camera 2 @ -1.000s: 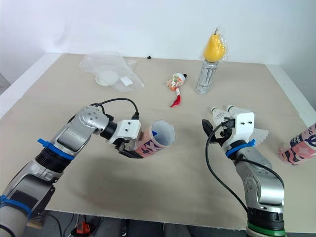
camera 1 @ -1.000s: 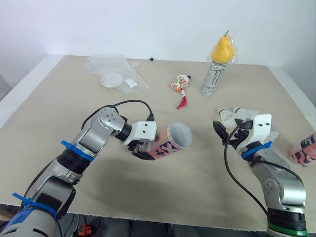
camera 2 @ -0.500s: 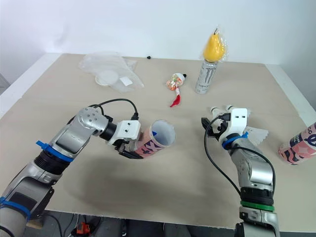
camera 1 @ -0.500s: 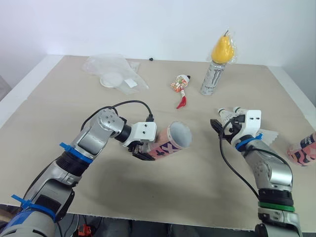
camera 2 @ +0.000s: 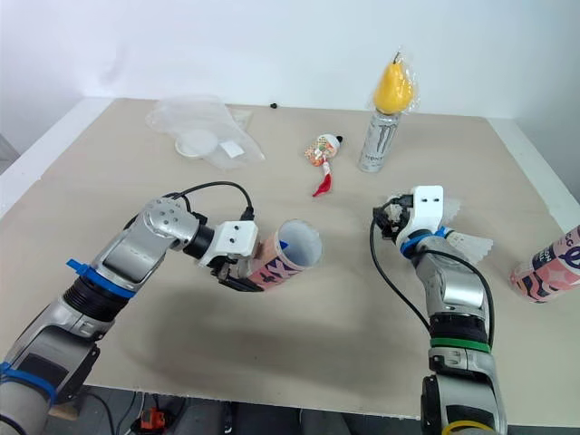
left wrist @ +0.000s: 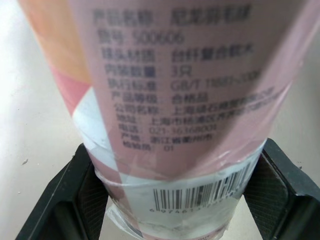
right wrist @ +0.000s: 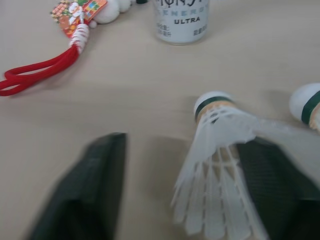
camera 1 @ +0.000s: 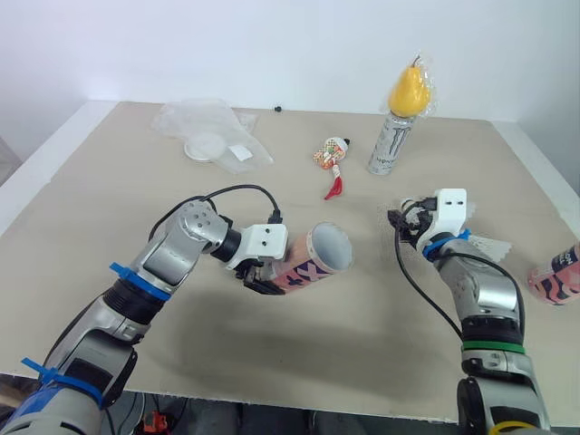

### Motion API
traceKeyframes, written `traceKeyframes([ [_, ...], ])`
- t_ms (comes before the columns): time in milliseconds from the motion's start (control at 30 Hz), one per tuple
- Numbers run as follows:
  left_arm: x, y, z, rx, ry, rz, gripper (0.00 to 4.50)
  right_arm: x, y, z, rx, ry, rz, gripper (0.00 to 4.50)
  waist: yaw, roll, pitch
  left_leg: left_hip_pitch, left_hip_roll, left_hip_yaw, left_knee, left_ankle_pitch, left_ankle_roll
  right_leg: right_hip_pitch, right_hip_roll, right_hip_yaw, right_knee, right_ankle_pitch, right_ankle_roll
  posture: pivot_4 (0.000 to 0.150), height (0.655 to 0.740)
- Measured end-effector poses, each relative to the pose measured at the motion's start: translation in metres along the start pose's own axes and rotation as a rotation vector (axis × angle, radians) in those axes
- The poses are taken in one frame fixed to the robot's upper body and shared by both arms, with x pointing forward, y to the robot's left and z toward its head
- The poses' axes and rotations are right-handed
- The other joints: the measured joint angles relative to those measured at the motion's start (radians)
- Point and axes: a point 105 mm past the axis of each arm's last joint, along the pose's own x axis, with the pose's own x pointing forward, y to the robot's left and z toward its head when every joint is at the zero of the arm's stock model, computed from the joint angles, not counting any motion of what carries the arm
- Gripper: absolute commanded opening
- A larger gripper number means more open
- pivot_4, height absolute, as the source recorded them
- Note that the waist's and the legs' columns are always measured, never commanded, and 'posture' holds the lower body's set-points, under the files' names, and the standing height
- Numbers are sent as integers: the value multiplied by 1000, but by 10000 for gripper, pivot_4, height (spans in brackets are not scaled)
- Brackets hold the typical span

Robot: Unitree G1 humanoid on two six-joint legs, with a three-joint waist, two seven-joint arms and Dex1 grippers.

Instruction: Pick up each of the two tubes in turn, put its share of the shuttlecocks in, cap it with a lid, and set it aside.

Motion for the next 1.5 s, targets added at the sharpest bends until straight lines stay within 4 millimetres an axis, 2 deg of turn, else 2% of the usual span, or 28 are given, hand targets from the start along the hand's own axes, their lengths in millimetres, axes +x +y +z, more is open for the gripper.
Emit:
traceKeyframes([
  [100,0,0,0,0,0,1,34032,2,1,0,0,-1,1,1443,0,0,0,0,0,0,0,0,0,0,0,0,0,0,0,1500,7400],
  [133,0,0,0,-1,0,1,34032,2,2,0,0,-1,3,610,0,0,0,0,0,0,0,0,0,0,0,0,0,0,0,1500,7400],
  [400,0,1,-1,-5,-3,4,34032,5,14,2,-26,-5,39,610,0,0,0,0,0,0,0,0,0,0,0,0,0,0,0,1500,7400],
  [533,0,2,-1,-12,-6,2,34032,-4,33,23,-117,-57,144,610,0,1,0,0,0,0,0,0,0,0,0,0,0,0,1,1500,7400],
  [600,2,3,0,-16,-14,-2,34032,-19,44,43,-235,-113,257,610,4,2,0,-1,-1,-1,1,0,0,0,0,0,0,-1,1,1500,7400],
  [633,3,3,0,-21,-21,-4,34032,-35,53,63,-343,-172,354,610,5,2,0,-1,-1,-1,1,0,0,0,0,0,0,-1,2,1500,7400],
  [700,3,3,0,-34,-28,-6,34032,-53,59,85,-476,-237,441,610,7,2,1,-1,-2,-1,1,0,0,1,-1,1,0,-2,3,1500,7400],
  [767,5,4,1,-80,-58,-11,34032,-80,68,99,-699,-275,583,610,10,3,1,-2,-3,-1,1,0,0,1,-1,0,-1,-2,5,1500,7400],
  [800,6,4,0,-109,-73,-17,34032,-102,76,103,-906,-280,714,610,10,3,1,-2,-3,-2,1,0,0,1,-1,0,-1,-3,5,1500,7400],
  [900,4,5,-3,-125,-65,-14,34032,-127,84,100,-1129,-261,878,610,4,2,1,0,-2,-1,1,0,0,2,-1,0,-1,-3,4,1500,7400],
  [1033,3,6,-4,-124,-60,-13,34032,-142,100,103,-1175,-309,999,610,-1,2,1,1,-1,-1,2,0,1,3,-1,1,0,-1,3,1500,7400],
  [1100,4,6,-3,-117,-60,-15,34032,-151,119,123,-1240,-417,1034,610,-1,2,1,1,-1,-1,3,0,1,3,-1,0,0,-1,3,1500,7400],
  [1200,4,6,-3,-116,-60,-17,34032,-152,130,127,-1256,-462,1065,610,2,1,1,0,-1,-1,3,0,1,3,-1,0,-1,-1,3,1500,7400],
  [1300,4,6,-2,-112,-60,-18,34032,-151,137,120,-1249,-453,1110,610,3,1,1,-1,-2,-1,3,0,1,3,-1,0,-1,-2,3,1500,7400],
  [1500,4,6,-2,-129,-67,-18,34032,-148,139,100,-1370,-401,1181,610,3,1,1,0,-2,-1,3,0,1,2,-1,0,0,-2,3,1500,7400],
])
